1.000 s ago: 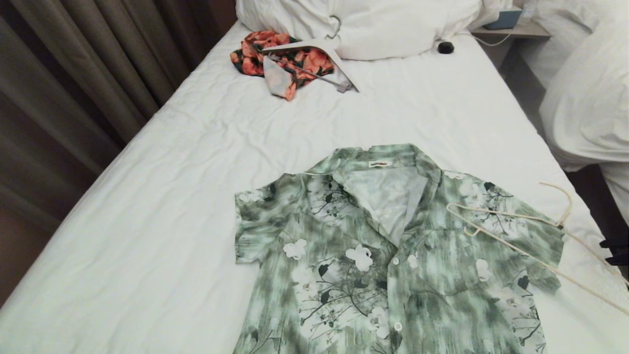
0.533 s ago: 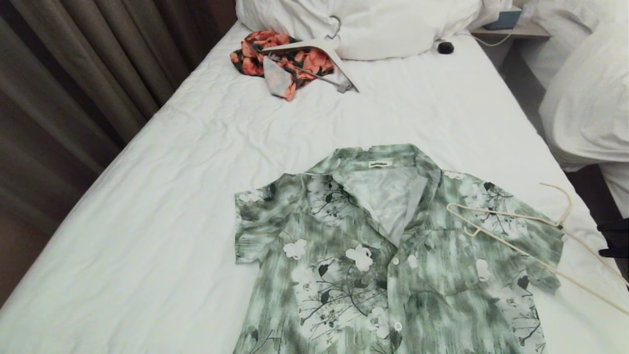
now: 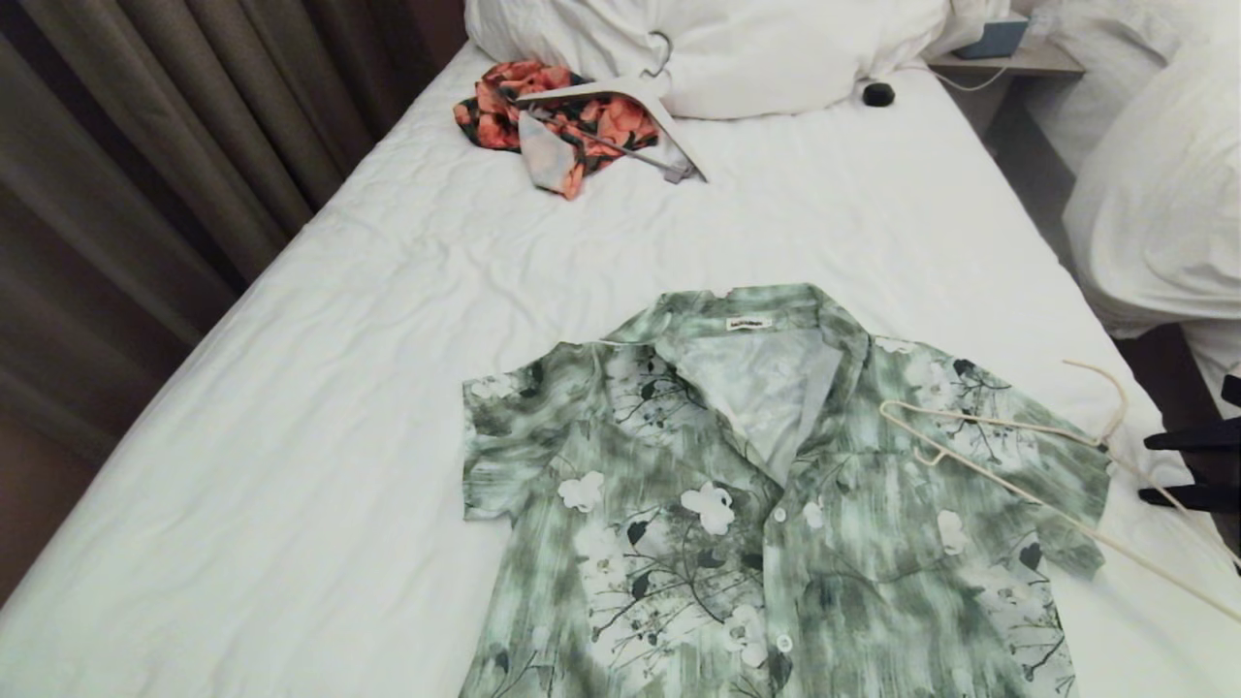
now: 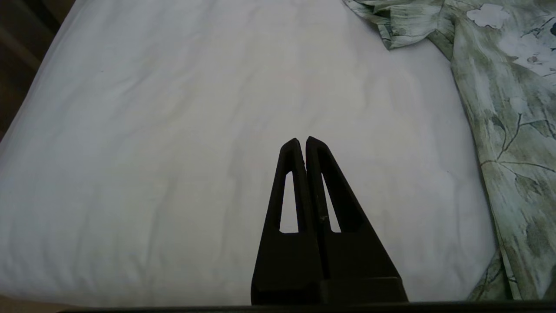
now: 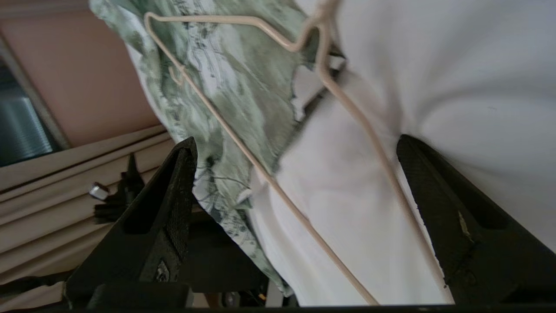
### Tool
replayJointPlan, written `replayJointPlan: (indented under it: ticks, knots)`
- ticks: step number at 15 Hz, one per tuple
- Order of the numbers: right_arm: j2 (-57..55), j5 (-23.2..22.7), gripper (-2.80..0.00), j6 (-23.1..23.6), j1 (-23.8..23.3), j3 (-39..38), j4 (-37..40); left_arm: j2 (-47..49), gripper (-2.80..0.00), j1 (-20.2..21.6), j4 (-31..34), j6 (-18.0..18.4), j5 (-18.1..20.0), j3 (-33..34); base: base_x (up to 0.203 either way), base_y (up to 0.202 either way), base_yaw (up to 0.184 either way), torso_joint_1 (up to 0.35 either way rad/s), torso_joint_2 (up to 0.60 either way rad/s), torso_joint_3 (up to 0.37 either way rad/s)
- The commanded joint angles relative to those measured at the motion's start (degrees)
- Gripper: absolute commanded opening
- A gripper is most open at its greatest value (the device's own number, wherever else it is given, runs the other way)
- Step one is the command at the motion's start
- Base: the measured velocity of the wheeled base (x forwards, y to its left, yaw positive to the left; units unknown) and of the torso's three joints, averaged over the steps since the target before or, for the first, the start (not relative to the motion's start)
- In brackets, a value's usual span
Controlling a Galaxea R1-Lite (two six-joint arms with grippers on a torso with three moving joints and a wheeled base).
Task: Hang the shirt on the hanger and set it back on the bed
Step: Lift the shirt and hanger
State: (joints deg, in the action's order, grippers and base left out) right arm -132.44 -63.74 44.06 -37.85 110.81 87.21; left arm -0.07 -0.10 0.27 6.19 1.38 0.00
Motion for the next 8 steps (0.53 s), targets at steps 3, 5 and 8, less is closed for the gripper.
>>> replayJointPlan:
  ticks: [3,5,8]
  knots:
    - [0.67,-0.68,0.00,0.32,2.10,-1.56,0.45,0.07,-2.80,0.01,0.08,0.05,0.03,0.00,0.000,0.000,0.000,0.000,0.00,0.000]
    - [1.34,-0.61,0.00,0.32,3.71,-3.53,0.45,0.07,-2.80,0.01,0.00,0.05,0.03,0.00,0.000,0.000,0.000,0.000,0.00,0.000]
    - [2.52,0.36,0.00,0.41,4.63,-6.02,0.45,0.07,-2.80,0.01,0.00,0.05,0.03,0.00,0.000,0.000,0.000,0.000,0.00,0.000]
